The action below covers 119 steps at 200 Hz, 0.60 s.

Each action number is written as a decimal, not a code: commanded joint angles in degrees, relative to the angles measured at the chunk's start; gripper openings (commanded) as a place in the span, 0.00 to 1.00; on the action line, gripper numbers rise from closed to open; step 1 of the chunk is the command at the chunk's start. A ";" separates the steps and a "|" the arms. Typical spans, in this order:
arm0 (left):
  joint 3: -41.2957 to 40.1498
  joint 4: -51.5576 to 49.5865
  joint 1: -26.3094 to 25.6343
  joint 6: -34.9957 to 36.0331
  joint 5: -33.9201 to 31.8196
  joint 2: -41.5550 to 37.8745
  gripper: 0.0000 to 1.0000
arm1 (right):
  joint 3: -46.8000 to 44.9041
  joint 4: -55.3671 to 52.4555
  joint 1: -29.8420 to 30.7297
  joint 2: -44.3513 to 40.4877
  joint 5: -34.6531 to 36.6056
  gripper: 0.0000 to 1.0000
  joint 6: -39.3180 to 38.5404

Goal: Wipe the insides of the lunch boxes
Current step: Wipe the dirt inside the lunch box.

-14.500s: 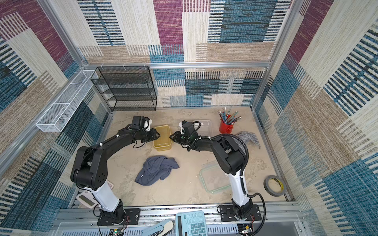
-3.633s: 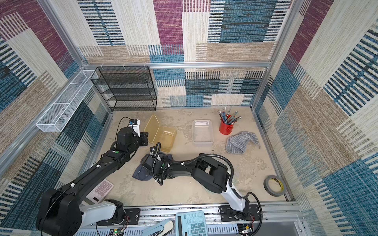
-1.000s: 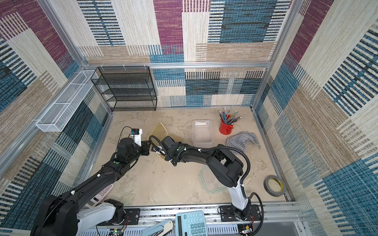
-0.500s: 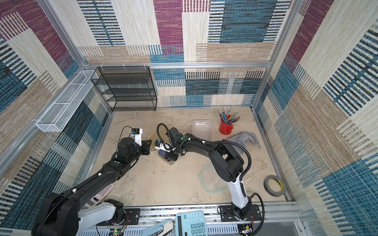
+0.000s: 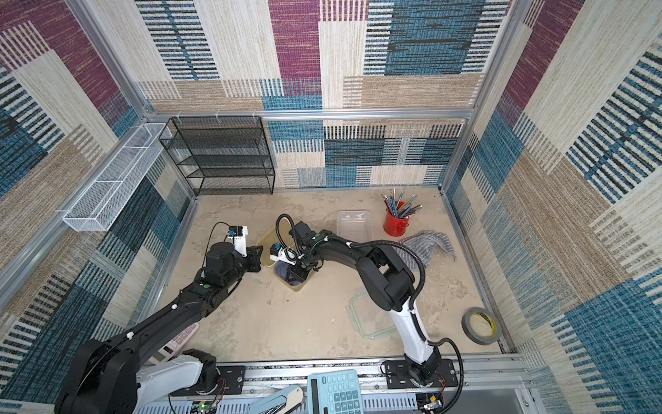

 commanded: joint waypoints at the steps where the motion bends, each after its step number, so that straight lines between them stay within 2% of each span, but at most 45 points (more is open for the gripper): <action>1: 0.62 -0.12 -0.24 -0.61 2.87 -0.12 0.03 | 0.66 -5.03 0.46 1.20 -12.09 0.09 3.16; 13: 0.49 -0.10 -0.28 -0.57 2.66 -0.24 0.03 | 1.91 -5.63 0.50 1.71 -12.83 0.10 3.62; 23: 0.36 -0.24 -0.24 -0.48 1.99 -0.54 0.03 | 2.48 -7.21 0.50 2.52 -10.40 0.10 3.64; 74: 1.49 -3.78 -0.20 1.43 -1.33 -0.71 0.02 | 1.16 -15.18 0.44 6.61 13.17 0.07 5.06; 87: 2.15 -4.85 -0.13 2.14 -1.98 -0.66 0.02 | 0.49 -14.54 0.42 6.18 17.55 0.06 6.59; 119: 2.36 -6.35 -0.17 2.99 -2.83 -0.77 0.02 | 1.50 -15.73 0.27 6.69 26.81 0.10 8.75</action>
